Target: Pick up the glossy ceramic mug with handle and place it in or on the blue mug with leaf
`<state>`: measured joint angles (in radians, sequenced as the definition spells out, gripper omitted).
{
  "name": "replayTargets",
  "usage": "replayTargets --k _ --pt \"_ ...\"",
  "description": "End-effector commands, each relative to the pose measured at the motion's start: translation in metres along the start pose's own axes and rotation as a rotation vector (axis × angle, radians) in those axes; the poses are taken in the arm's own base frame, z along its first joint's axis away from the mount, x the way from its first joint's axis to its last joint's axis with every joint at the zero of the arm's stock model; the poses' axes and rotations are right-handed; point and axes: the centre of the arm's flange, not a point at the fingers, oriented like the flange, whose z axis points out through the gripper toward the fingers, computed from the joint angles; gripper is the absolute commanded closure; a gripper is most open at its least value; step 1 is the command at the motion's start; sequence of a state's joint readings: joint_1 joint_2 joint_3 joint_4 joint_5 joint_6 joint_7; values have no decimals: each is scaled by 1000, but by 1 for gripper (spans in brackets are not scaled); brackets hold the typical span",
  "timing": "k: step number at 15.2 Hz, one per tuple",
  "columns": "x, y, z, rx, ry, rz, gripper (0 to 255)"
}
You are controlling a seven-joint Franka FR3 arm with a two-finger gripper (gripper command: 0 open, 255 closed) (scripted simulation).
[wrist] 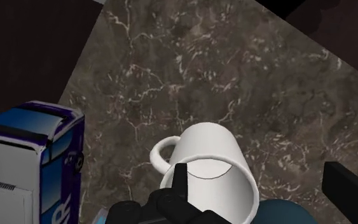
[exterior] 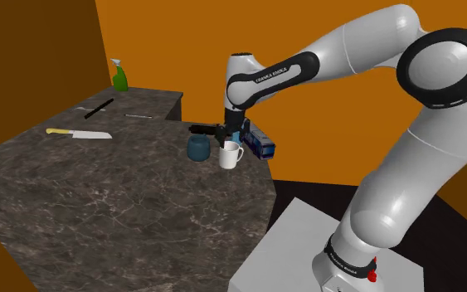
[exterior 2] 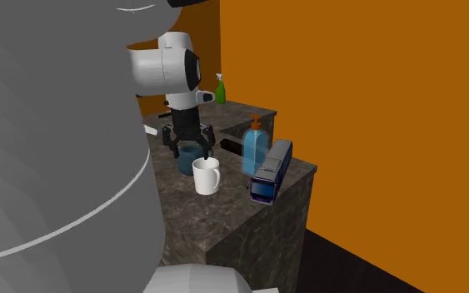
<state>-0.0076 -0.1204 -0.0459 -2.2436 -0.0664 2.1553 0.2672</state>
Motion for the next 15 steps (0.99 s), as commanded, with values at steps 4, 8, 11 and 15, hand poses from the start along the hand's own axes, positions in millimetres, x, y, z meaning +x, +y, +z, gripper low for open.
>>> replayTargets --k 4,8,11,15 --pt "43 -14 33 -8 4 17 0" --pt "43 -14 55 -8 4 17 0" --pt "43 -14 73 -8 4 17 0" --pt "43 -14 73 -8 4 17 0"
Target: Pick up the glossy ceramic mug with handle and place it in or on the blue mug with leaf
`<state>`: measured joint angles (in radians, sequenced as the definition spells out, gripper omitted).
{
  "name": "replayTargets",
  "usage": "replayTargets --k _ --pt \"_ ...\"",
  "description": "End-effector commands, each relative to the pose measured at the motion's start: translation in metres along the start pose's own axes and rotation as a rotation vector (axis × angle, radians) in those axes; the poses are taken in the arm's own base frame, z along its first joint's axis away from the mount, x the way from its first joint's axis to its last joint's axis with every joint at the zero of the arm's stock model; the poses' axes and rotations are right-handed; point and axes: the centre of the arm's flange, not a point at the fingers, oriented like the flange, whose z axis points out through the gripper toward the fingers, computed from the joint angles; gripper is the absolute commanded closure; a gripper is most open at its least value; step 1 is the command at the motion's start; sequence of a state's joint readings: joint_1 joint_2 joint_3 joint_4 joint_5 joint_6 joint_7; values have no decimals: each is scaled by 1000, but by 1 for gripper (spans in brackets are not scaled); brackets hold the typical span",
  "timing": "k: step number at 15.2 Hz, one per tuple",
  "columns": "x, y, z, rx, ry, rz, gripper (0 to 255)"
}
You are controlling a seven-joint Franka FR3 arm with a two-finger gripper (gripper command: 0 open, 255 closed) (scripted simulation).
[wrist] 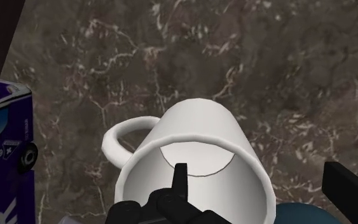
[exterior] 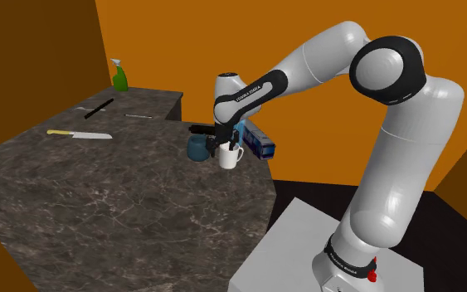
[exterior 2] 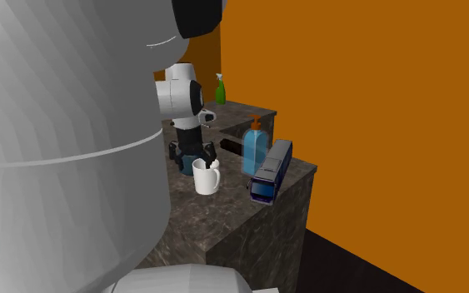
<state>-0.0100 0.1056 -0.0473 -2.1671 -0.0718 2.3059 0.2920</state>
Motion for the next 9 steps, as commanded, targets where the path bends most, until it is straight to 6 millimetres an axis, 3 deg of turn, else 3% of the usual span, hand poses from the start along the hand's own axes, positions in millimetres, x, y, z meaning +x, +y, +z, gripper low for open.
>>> replayTargets --k 1,4,5,9 --pt "0 0 0 0 0 0 0" --pt "0 0 0 0 0 0 0" --pt "0 0 0 0 0 0 255" --pt "0 0 0 0 0 0 255"
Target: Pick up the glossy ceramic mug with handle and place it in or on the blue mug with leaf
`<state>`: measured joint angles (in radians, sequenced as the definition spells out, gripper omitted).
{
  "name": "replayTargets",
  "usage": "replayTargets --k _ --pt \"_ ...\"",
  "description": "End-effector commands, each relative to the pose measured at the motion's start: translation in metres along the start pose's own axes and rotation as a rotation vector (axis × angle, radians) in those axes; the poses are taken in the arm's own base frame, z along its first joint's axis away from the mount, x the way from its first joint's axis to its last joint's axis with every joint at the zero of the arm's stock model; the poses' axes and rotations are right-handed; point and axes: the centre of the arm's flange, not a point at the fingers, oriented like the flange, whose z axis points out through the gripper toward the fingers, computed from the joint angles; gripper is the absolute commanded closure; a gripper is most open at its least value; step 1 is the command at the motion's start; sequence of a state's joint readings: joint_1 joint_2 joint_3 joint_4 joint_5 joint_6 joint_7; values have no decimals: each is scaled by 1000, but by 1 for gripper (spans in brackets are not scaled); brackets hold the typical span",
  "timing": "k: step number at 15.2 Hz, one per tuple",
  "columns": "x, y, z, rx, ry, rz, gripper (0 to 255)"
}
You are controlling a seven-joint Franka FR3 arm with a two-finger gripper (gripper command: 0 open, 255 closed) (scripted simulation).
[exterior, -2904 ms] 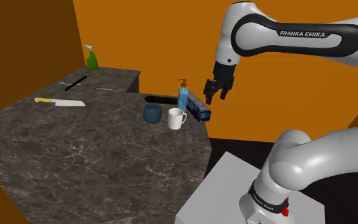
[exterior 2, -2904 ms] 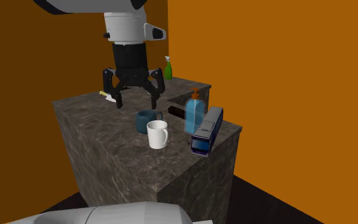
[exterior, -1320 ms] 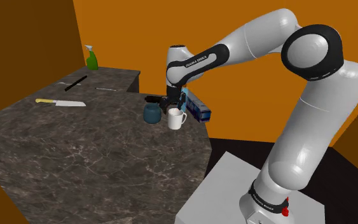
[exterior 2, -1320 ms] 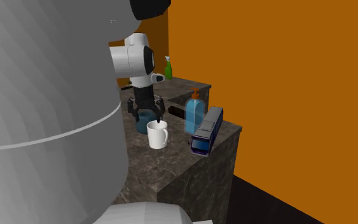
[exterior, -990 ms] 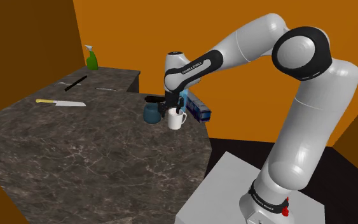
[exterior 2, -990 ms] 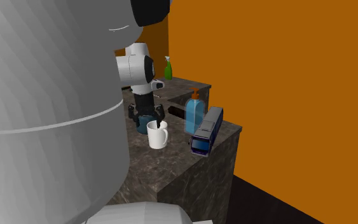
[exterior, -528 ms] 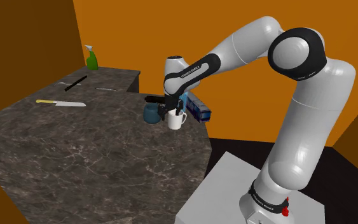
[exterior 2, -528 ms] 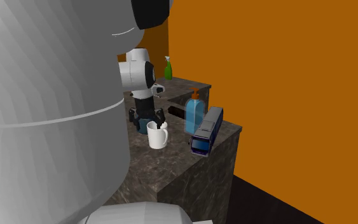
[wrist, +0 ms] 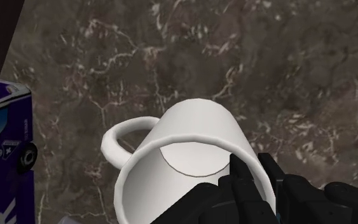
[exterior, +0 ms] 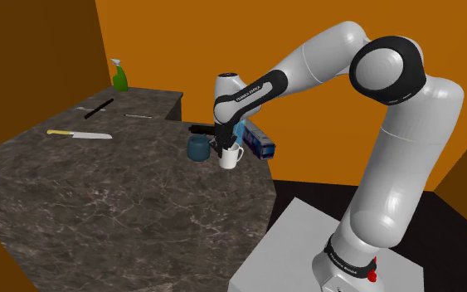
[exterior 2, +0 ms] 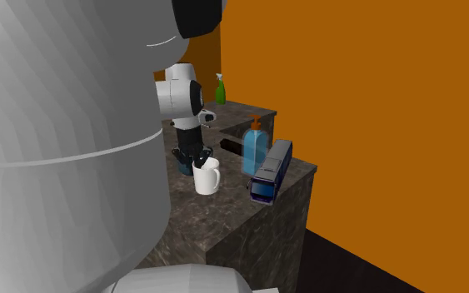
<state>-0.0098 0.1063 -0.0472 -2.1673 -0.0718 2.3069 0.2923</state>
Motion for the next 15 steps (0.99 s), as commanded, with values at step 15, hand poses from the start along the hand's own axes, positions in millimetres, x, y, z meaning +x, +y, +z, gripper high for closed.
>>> replayTargets --k 15 --pt "3 3 -53 0 0 0 255"
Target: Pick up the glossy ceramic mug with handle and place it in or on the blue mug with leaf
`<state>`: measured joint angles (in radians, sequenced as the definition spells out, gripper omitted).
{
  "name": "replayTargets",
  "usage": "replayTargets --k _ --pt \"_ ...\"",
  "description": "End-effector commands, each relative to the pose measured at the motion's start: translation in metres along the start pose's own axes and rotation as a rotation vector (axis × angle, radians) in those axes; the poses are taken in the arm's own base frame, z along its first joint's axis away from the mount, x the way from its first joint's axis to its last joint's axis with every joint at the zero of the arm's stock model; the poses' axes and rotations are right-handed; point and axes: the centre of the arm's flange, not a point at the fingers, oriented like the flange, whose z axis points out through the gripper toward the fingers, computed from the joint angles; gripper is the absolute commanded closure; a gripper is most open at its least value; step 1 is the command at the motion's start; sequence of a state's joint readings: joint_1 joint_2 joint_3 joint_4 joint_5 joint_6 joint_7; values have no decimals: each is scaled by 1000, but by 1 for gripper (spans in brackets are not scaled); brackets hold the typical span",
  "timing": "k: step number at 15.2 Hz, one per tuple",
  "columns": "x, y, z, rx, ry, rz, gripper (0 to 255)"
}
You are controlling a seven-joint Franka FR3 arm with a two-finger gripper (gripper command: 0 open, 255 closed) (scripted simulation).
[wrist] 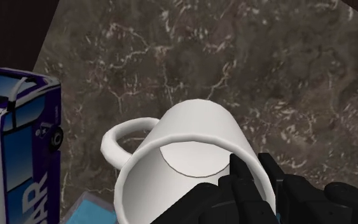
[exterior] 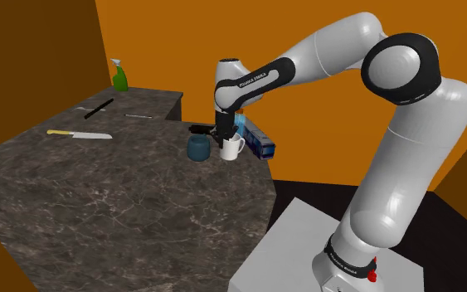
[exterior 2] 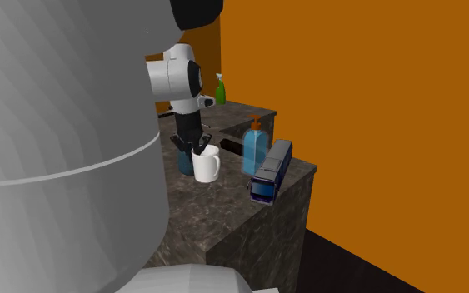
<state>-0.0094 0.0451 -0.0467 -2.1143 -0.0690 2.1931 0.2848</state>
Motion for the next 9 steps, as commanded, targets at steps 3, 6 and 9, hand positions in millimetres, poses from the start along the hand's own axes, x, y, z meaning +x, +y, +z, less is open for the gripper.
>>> replayTargets --k 3,6,9 --pt "1 0 -21 0 0 0 255" --pt "2 1 -37 0 0 0 255" --pt "2 2 -53 0 0 0 255"
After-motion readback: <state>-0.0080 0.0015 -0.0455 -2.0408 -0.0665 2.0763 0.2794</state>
